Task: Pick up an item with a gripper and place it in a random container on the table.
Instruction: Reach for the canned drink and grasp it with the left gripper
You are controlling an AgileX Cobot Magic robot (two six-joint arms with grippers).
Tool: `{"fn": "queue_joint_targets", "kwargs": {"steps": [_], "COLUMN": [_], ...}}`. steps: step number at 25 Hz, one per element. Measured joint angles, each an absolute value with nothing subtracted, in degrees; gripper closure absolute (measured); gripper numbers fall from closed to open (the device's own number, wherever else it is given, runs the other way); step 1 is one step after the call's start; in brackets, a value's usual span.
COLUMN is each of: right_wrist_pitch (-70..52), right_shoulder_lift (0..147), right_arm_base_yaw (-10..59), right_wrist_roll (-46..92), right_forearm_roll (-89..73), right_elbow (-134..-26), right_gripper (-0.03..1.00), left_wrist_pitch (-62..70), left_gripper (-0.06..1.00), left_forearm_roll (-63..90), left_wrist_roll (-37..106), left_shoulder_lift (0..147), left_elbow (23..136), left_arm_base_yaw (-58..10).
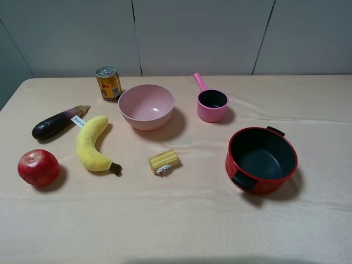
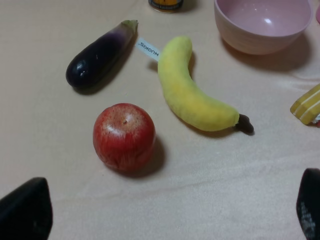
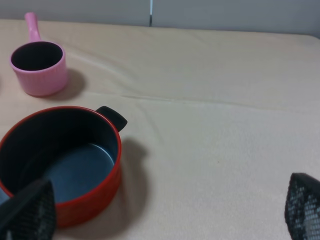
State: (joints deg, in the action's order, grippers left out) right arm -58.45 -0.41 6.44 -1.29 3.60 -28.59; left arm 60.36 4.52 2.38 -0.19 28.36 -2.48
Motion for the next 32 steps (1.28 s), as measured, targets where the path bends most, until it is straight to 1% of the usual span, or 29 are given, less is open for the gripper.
{"fn": "queue_joint_targets", "kwargs": {"steps": [32], "right_wrist_pitch": [-58.5], "right_shoulder_lift": [-0.4], "right_arm_base_yaw": [6.4], "right_wrist_roll": [-1.3], "right_forearm_roll": [3.6], "right_elbow": [-28.6], "right_gripper": [0.27], "left_wrist_pitch": [60.4], "left_gripper": [-0.05], "left_forearm_roll": [4.5], "left_wrist_roll": [2.4], "left_shoulder_lift": [-0.2], "left_elbow": [28.4], "left_arm_base_yaw": [-2.5]}}
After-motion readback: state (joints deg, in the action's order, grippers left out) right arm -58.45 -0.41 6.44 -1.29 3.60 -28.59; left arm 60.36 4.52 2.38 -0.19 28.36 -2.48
